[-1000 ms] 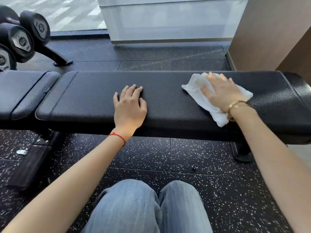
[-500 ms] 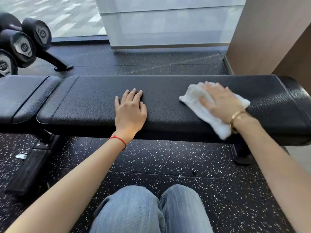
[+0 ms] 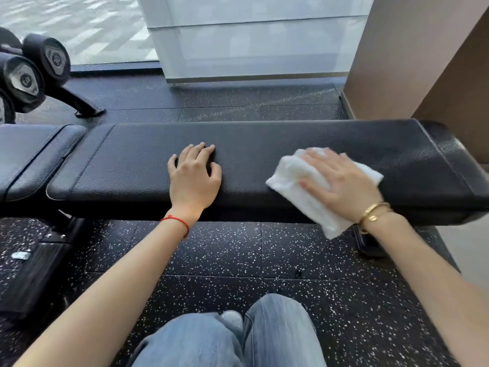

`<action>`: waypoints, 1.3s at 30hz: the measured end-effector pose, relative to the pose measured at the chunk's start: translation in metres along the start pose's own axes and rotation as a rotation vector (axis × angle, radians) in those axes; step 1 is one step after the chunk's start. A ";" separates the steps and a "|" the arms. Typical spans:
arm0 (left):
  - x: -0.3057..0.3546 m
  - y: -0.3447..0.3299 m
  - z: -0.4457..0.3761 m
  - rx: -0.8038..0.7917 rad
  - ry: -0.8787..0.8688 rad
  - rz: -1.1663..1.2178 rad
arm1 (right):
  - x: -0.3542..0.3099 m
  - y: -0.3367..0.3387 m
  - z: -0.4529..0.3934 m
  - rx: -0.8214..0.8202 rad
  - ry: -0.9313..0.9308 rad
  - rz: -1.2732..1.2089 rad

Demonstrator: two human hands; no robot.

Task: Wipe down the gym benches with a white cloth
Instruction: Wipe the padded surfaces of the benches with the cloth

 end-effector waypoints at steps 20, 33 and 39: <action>0.125 -0.035 -0.025 -0.141 -0.185 0.095 | 0.011 -0.001 -0.002 0.033 -0.278 0.001; 0.183 -0.067 -0.016 -0.209 -0.067 -0.014 | 0.165 0.041 -0.026 -0.048 -0.542 0.061; 0.181 -0.071 -0.017 -0.139 -0.029 0.007 | 0.105 0.027 -0.082 -0.165 -0.177 0.098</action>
Point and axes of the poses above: each hand's wrist, its own z-axis away from the middle knuckle, its own y-axis out of the back of the hand, x = y × z, the point moved 3 cm from there along -z, towards the middle knuckle, and after that the axes turned 11 degrees about -y, right-handed, at the moved point
